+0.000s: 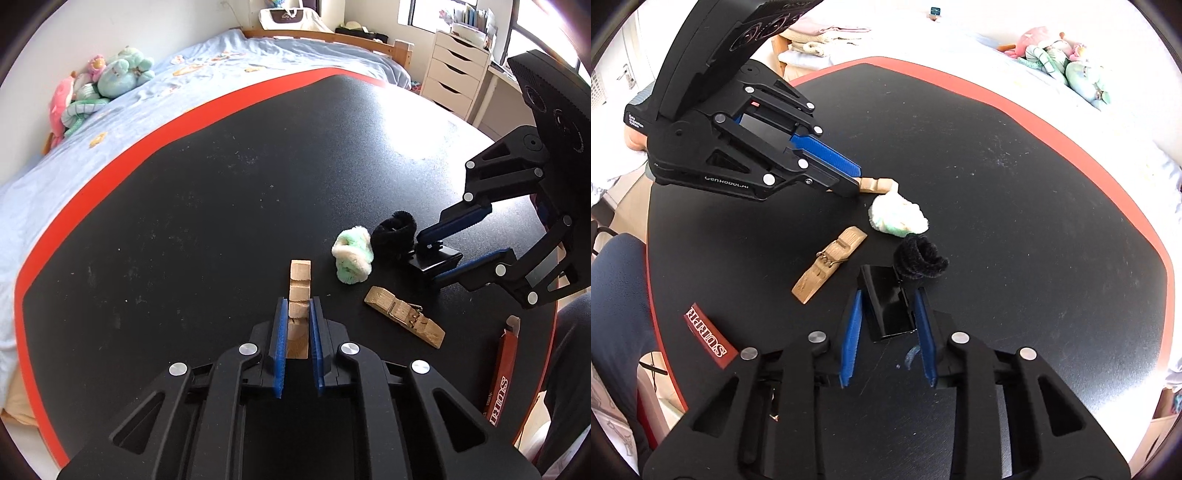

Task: Collect trash
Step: 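Grasp the black object with the right tool while the left tool grasps a wooden clothespin, then carry the black object and clothespin to the pink bin and open both tools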

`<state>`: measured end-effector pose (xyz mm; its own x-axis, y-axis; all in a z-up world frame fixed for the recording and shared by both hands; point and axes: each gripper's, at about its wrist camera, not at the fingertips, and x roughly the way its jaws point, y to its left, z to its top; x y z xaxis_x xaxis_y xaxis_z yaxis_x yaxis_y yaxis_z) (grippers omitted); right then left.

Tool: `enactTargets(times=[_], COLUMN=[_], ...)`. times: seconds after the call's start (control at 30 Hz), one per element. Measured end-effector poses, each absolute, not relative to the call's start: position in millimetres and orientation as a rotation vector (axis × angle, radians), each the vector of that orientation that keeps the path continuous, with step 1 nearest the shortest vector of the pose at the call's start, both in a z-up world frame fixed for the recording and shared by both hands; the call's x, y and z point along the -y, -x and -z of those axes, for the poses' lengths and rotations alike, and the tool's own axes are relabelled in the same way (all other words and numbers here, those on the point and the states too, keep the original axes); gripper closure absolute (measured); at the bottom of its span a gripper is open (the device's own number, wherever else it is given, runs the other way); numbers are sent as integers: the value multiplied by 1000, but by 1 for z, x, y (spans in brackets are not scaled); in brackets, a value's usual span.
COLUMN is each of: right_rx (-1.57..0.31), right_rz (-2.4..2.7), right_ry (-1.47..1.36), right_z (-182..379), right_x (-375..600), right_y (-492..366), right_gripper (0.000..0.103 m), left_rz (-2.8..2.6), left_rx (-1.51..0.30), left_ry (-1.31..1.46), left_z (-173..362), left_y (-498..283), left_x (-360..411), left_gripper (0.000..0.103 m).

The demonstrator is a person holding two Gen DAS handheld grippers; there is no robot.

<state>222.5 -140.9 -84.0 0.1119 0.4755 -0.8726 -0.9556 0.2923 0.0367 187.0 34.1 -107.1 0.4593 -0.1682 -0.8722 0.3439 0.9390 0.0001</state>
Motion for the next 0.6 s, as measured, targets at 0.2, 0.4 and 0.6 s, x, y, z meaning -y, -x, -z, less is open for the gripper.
enactTargets(times=[0.2,0.4,0.6], right_rx=[-950,-965,-950], right_rz=[-1124,-1073,-1039], right_ry=[607,522,463], right_z=[79,70,50], right_x=[147,157,170], right_y=[-216,-219,-207], right_gripper=[79,79,79], left_rz=[290,279,277], left_rx=[-1054,-1041,-1018], left_ry=[-147,-101,-66], left_z=[103,88,70], left_y=[-179,-164,-140], left_x=[-35,-33,-25], left_gripper=[91,91,91])
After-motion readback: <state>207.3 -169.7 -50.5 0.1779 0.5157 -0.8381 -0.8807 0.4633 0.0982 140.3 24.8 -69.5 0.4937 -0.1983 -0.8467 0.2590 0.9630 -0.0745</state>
